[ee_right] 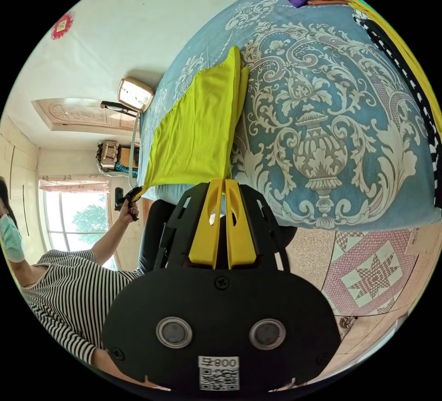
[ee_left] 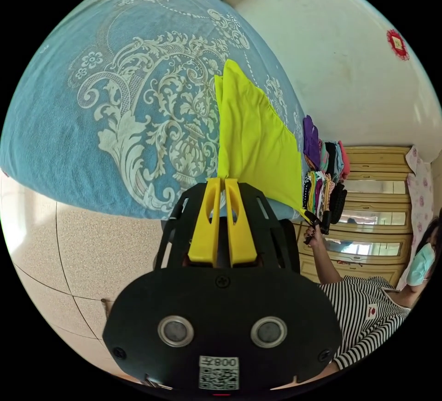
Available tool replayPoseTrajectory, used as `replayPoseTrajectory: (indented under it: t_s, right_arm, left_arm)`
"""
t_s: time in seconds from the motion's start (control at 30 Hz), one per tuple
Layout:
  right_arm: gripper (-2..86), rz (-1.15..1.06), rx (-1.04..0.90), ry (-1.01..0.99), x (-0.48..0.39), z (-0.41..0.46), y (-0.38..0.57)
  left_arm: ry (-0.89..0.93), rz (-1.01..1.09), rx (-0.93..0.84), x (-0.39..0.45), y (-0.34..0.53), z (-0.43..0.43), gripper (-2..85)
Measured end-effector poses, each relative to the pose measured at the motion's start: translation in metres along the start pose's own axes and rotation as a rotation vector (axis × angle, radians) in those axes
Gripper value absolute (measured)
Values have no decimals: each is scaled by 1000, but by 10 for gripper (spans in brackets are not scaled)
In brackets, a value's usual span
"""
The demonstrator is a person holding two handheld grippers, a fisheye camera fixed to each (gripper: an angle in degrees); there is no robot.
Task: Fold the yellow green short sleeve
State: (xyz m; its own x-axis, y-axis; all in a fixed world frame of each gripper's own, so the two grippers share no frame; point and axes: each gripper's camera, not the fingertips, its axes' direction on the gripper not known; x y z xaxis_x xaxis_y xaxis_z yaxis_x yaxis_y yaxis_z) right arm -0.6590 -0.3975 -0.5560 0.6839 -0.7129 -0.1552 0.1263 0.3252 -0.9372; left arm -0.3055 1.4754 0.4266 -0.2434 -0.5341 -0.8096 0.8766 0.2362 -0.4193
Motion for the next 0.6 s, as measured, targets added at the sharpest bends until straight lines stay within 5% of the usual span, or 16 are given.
replayPoseTrajectory:
  t_s: [0.6]
  right_arm:
    - [3,-18,-123,-40,-9,-4,74]
  left_arm:
    - [49,-3,-63,65,68,-37,5]
